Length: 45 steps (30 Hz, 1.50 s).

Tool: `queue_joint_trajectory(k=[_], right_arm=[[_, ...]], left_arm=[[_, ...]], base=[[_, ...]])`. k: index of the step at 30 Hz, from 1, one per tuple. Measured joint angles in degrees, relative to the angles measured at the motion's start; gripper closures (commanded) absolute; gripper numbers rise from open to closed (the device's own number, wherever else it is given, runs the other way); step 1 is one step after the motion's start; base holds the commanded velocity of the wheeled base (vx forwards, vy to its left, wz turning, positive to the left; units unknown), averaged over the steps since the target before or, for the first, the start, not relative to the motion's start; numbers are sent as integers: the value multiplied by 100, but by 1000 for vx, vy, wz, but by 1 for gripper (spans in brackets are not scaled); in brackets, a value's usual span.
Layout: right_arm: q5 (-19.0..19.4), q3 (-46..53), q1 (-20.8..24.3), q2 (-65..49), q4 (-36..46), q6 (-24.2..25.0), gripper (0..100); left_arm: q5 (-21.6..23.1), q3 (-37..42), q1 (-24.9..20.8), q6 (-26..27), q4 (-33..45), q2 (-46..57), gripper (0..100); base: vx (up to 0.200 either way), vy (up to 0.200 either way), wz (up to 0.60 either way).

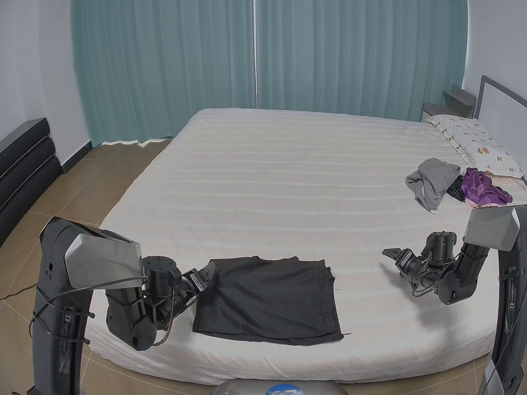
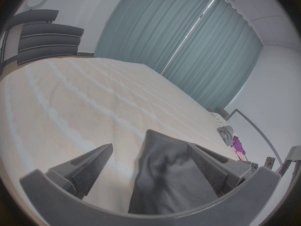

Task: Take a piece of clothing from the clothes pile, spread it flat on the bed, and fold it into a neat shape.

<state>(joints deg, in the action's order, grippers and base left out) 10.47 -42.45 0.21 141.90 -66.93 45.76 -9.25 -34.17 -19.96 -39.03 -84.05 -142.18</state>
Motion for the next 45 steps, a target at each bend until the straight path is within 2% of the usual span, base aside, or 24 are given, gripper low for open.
queue_joint_trajectory(k=[6, 13, 18, 23, 29, 34, 38, 42, 45], right_arm=[[-38, 268, -54, -201, -18, 41, 0], [-533, 819, -50, -638, -495, -72, 0], [-735, 1414, -16, -1351, -796, -428, 0], [-972, 2068, 161, -2367, -981, -800, 0], [-1340, 2756, 670, -3884, -864, -1415, 0], [-1883, 3411, 1267, -5110, -590, -1936, 0], [-2472, 3835, 1630, -5871, -401, -2494, 0], [-2910, 4052, 1931, -6665, -73, -2896, 0], [-3085, 4111, 2098, -7344, 490, -3200, 0]], left_arm=[[-27, 308, 98, 22, -284, 194, 0], [-297, 606, 301, 30, -493, 847, 0], [-379, 829, 474, 173, -495, 1610, 0], [-558, 1235, 469, 608, -495, 2533, 0], [-891, 1803, 188, 1232, -495, 3810, 0], [-1295, 2470, 1, 1892, -496, 4970, 0], [-1719, 3051, -79, 2593, -493, 5853, 0], [-2069, 3249, -140, 3015, -484, 6622, 0], [-2186, 3294, -162, 3332, -249, 7173, 0]], base=[[0, 0, 0], [0, 0, 0], [0, 0, 0], [0, 0, 0], [0, 0, 0], [0, 0, 0], [0, 0, 0], [0, 0, 0], [0, 0, 0]])
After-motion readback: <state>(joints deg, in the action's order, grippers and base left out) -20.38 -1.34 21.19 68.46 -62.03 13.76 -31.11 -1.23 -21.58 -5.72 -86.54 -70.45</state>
